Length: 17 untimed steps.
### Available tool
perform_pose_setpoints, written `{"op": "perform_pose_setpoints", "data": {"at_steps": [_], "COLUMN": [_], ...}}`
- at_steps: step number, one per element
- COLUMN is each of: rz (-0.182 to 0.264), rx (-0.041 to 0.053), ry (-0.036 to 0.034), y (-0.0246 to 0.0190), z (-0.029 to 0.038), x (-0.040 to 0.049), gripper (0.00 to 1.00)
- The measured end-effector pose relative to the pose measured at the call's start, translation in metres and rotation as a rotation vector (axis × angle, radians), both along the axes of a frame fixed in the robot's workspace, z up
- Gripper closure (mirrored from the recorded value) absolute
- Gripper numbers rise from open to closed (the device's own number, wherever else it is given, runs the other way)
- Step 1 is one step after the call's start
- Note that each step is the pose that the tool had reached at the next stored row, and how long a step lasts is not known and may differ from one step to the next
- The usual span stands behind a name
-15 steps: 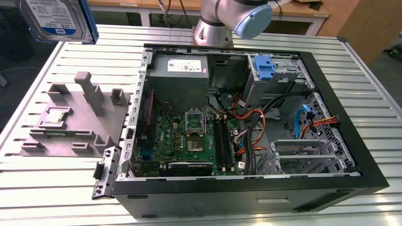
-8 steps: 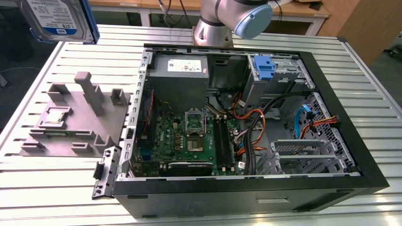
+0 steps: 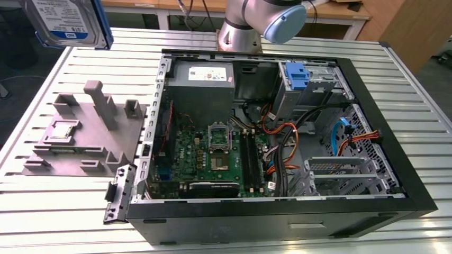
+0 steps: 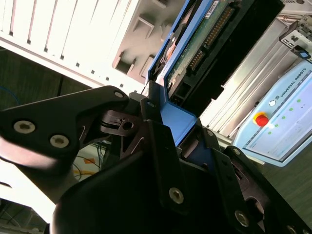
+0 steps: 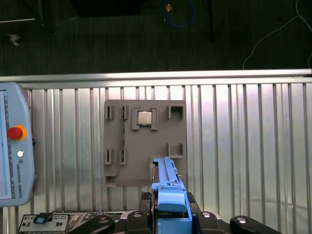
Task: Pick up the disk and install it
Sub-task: 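Pick up the disk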
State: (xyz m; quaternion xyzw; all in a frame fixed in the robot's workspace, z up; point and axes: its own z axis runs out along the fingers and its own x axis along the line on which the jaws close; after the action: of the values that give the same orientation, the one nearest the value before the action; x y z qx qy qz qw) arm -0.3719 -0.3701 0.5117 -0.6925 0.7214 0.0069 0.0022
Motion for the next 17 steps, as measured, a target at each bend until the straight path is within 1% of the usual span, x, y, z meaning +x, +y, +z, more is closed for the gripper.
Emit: {"op": "perform_pose_setpoints", "data": {"at_steps": [17], "rz": [0.0], "rx": [0.0], "ry": [0.0001], "y": [0.0], "z": [0.0], "x": [0.0048], "gripper": [0.63]}}
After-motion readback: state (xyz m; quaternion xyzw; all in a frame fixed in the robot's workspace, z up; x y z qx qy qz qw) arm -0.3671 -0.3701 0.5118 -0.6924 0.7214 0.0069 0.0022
